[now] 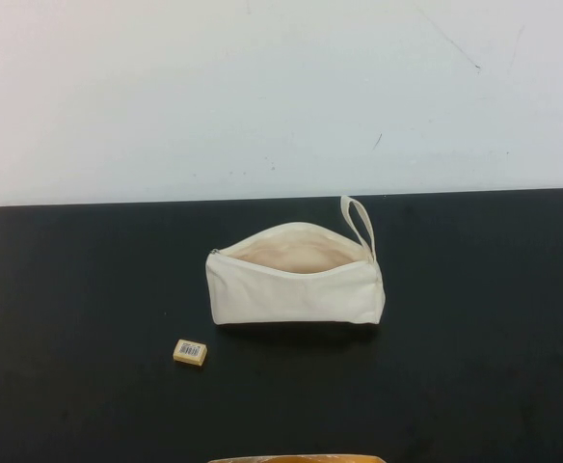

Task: Put eraser into pencil case
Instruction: Pick up the eraser from the table

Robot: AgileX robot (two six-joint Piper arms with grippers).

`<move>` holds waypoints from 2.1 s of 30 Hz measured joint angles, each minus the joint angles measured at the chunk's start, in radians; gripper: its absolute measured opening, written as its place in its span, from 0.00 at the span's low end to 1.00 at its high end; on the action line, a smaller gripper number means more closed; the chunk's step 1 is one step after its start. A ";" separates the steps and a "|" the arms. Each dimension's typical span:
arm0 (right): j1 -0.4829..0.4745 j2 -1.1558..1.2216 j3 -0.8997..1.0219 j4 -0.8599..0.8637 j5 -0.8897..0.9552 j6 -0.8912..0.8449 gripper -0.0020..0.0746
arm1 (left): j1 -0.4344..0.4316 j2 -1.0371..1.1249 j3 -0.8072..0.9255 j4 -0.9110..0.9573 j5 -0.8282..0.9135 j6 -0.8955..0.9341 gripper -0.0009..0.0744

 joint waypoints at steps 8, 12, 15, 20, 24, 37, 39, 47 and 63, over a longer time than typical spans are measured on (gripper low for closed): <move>0.000 0.000 0.000 0.000 0.000 0.000 0.02 | 0.000 0.226 -0.002 -0.061 -0.033 0.004 0.01; 0.000 0.000 0.000 0.000 0.000 0.000 0.02 | 0.000 0.345 -0.041 -0.238 -0.098 0.158 0.01; 0.000 0.000 0.000 0.000 0.000 0.000 0.02 | 0.000 0.454 -0.104 -0.381 -0.112 0.282 0.01; 0.000 0.000 0.000 0.000 0.000 0.000 0.02 | -0.043 0.670 -0.257 -0.427 -0.114 0.380 0.01; 0.000 0.000 0.000 0.000 0.000 0.000 0.02 | -0.125 0.815 -0.344 -0.392 -0.143 0.390 0.01; 0.000 0.000 0.000 0.000 0.000 0.000 0.02 | -0.269 1.144 -0.600 -0.182 -0.052 0.254 0.13; 0.000 0.000 0.000 0.000 0.000 0.000 0.02 | -0.269 1.161 -0.615 -0.163 -0.052 0.245 0.24; 0.000 0.000 0.000 0.000 0.000 0.000 0.02 | -0.269 1.242 -0.632 -0.137 -0.094 0.238 0.63; 0.000 0.000 0.000 0.000 0.000 0.000 0.02 | -0.269 1.326 -0.639 -0.127 -0.175 0.283 0.59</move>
